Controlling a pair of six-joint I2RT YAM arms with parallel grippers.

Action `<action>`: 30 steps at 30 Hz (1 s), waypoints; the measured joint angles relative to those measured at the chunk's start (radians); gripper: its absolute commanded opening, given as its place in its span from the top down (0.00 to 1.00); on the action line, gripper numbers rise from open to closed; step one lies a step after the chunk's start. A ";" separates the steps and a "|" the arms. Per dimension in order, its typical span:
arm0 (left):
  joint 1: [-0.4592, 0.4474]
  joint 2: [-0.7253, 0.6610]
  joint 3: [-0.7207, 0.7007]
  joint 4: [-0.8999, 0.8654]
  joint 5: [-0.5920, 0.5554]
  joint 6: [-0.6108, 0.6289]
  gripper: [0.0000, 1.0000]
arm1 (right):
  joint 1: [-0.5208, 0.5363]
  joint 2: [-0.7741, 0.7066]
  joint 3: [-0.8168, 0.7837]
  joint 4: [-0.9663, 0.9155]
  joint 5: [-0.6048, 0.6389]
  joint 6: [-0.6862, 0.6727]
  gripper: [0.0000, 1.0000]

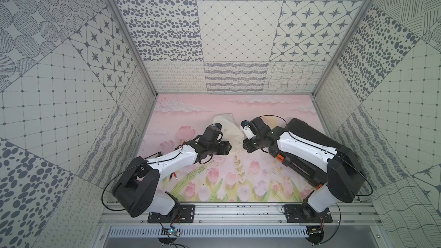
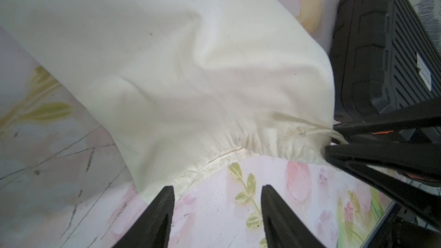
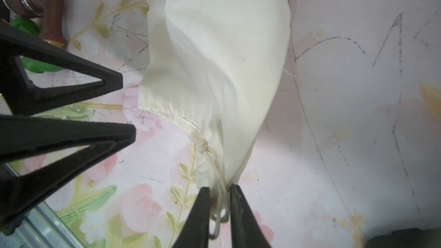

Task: Close the soil bag
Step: Frap the soil bag at the center of the board.

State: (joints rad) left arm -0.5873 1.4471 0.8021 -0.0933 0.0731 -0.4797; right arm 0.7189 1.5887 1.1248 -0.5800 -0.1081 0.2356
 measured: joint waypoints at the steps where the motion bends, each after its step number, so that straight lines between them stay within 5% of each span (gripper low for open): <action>1: -0.001 -0.002 0.000 0.000 0.001 0.000 0.37 | 0.000 0.000 0.000 0.000 0.000 0.001 0.99; 20: -0.027 -0.225 -0.061 0.134 0.008 0.072 0.30 | 0.013 -0.232 0.141 -0.010 0.029 -0.036 1.00; 30: -0.063 -0.362 -0.086 0.164 0.001 0.229 0.12 | 0.013 -0.219 0.176 -0.015 0.027 -0.061 1.00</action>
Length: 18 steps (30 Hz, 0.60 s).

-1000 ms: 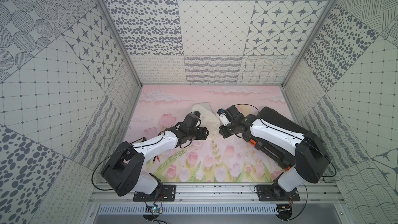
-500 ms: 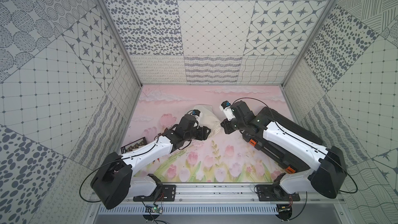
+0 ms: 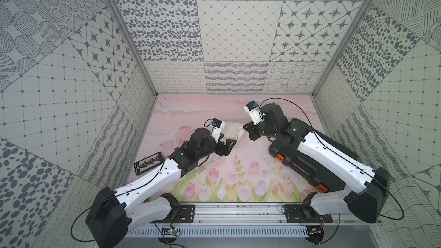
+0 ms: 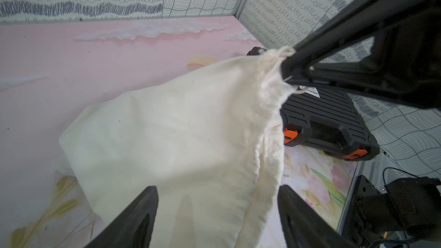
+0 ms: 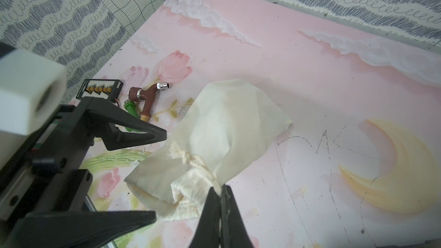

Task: Close the soil bag
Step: Frap the soil bag at the center of the board.

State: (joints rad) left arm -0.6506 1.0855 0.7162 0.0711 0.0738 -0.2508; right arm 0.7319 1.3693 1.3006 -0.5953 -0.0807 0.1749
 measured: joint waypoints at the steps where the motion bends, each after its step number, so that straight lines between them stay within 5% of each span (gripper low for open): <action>1: -0.003 -0.010 -0.003 0.005 0.000 0.016 0.11 | 0.000 0.002 0.000 0.000 -0.001 0.000 1.00; 9: -0.036 0.067 0.026 0.066 0.008 0.154 0.11 | 0.000 0.010 0.001 0.000 -0.006 0.000 0.99; 12: -0.041 0.137 0.042 0.097 0.006 0.205 0.18 | 0.000 0.010 0.001 0.000 -0.008 0.000 0.98; 18: -0.042 0.238 0.076 0.152 0.003 0.272 0.73 | 0.000 0.009 0.001 0.002 -0.003 0.008 0.87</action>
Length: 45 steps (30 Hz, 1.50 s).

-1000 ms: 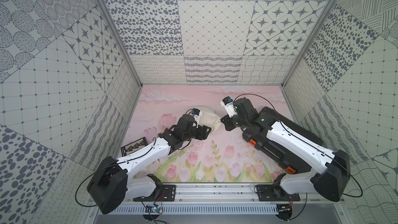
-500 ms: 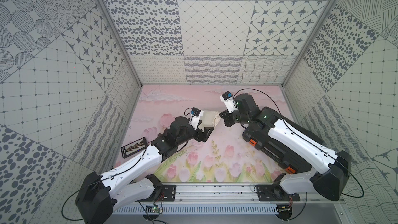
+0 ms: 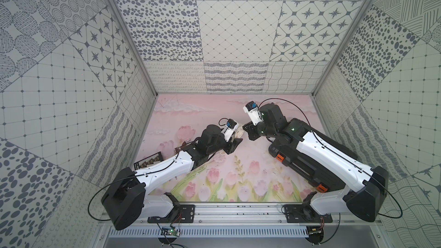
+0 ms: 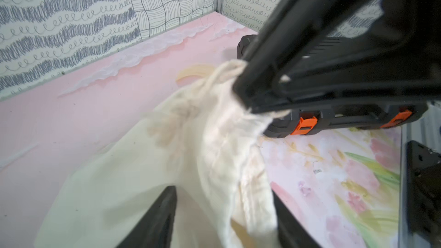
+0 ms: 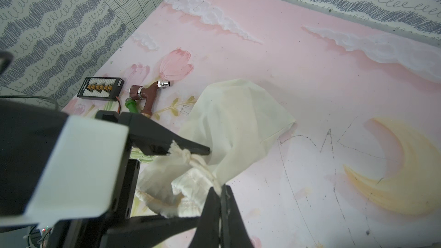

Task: Close the soil bag
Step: Frap the soil bag at the center of the board.

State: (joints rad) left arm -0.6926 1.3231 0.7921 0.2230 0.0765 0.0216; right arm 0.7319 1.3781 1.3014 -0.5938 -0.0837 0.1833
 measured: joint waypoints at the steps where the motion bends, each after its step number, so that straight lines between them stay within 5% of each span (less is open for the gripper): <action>1: 0.000 0.008 0.003 0.009 0.000 0.009 0.86 | 0.000 -0.002 -0.002 0.003 0.008 0.005 0.83; 3: 0.000 0.017 0.004 0.021 -0.003 0.027 1.00 | -0.001 -0.017 -0.013 0.022 0.027 0.016 0.80; 13: 0.000 -0.050 0.005 0.019 -0.034 0.055 1.00 | -0.014 -0.084 -0.090 0.092 0.118 0.056 0.87; 22: 0.000 -0.066 0.013 -0.019 -0.051 0.075 1.00 | -0.019 -0.085 -0.121 0.148 0.040 0.064 0.59; 33: 0.000 -0.044 0.104 -0.127 -0.079 0.089 1.00 | -0.066 -0.306 -0.318 0.148 -0.028 -0.138 0.37; 39: 0.000 -0.040 0.128 -0.169 -0.082 0.092 1.00 | -0.066 -0.190 -0.348 0.229 -0.132 -0.259 0.38; 45: 0.000 -0.040 0.135 -0.195 -0.080 0.092 1.00 | -0.066 -0.137 -0.372 0.381 -0.152 -0.319 0.57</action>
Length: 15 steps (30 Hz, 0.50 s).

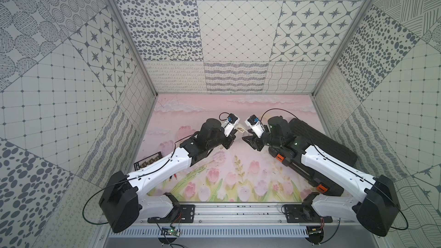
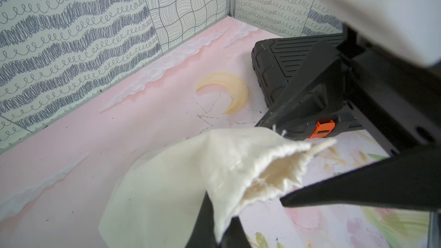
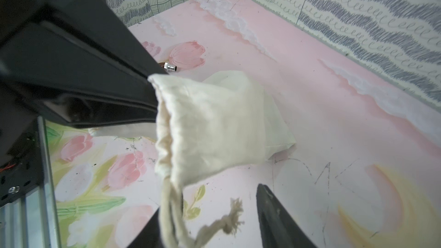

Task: Close the soil bag
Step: Frap the soil bag at the center of the board.

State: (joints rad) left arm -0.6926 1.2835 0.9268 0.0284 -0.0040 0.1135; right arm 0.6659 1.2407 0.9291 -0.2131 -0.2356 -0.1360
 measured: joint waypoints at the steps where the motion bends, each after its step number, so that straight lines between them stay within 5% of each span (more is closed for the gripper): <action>1: 0.000 0.000 0.000 -0.003 0.000 0.000 1.00 | 0.000 0.000 0.000 0.018 0.000 -0.006 0.61; 11: 0.000 0.002 0.000 -0.013 0.000 0.000 1.00 | 0.000 -0.065 -0.037 0.079 0.035 -0.031 1.00; 15: 0.000 0.002 -0.001 -0.013 0.000 0.000 1.00 | 0.000 -0.099 -0.041 0.071 0.074 -0.037 1.00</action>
State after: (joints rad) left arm -0.6926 1.2854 0.9257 0.0151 -0.0044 0.1135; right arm 0.6659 1.1419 0.8879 -0.1417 -0.1619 -0.1734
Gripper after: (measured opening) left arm 0.053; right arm 0.047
